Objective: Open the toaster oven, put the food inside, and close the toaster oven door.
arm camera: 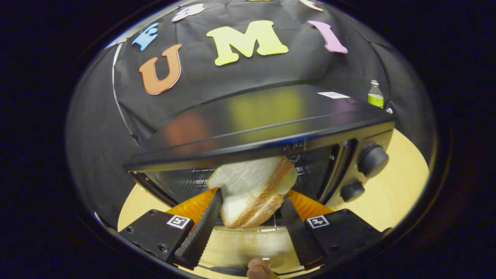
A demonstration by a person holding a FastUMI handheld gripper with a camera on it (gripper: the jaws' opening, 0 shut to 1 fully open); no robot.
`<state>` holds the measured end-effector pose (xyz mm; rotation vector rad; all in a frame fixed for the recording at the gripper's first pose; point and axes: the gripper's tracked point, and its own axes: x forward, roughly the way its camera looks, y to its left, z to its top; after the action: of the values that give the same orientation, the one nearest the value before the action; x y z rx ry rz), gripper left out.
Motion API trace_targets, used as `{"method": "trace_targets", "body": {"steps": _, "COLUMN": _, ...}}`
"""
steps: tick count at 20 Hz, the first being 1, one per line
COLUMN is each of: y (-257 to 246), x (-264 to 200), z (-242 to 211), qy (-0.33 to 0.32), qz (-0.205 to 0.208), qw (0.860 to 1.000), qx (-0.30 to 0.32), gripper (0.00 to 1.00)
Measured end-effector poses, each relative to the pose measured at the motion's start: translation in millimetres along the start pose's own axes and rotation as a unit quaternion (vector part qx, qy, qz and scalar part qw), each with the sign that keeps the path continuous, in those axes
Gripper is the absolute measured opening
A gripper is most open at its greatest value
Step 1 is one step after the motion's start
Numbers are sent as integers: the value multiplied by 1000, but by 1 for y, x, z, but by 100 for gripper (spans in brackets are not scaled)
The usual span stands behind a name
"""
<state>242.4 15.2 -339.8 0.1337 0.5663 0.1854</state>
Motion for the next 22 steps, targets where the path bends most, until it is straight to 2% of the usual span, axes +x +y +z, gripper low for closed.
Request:
{"method": "trace_targets", "body": {"steps": 3, "y": 2, "x": 5, "z": 12, "qy": -19, "qz": 7, "qw": 1000, "qx": -8, "gripper": 95}}
{"method": "trace_targets", "body": {"steps": 6, "y": 9, "x": -16, "z": 28, "qy": -53, "qz": 52, "qw": 996, "qx": 47, "gripper": 95}}
{"method": "trace_targets", "body": {"steps": 9, "y": 1, "x": -20, "z": 11, "qy": -22, "qz": 58, "qw": 996, "qx": 67, "gripper": 97}}
{"method": "trace_targets", "body": {"steps": 11, "y": -12, "x": -26, "z": -4, "qy": 0, "qz": 44, "qw": 997, "qx": 71, "gripper": 96}}
{"method": "trace_targets", "body": {"steps": 14, "y": -20, "x": -42, "z": -13, "qy": -6, "qz": 41, "qw": 998, "qx": 37, "gripper": 97}}
{"method": "trace_targets", "body": {"steps": 17, "y": -31, "x": -70, "z": -29, "qy": -14, "qz": 14, "qw": 999, "qx": -34, "gripper": 97}}
{"method": "trace_targets", "body": {"steps": 22, "y": -15, "x": -123, "z": -59, "qy": -34, "qz": -12, "qw": 991, "qx": -128, "gripper": 97}}
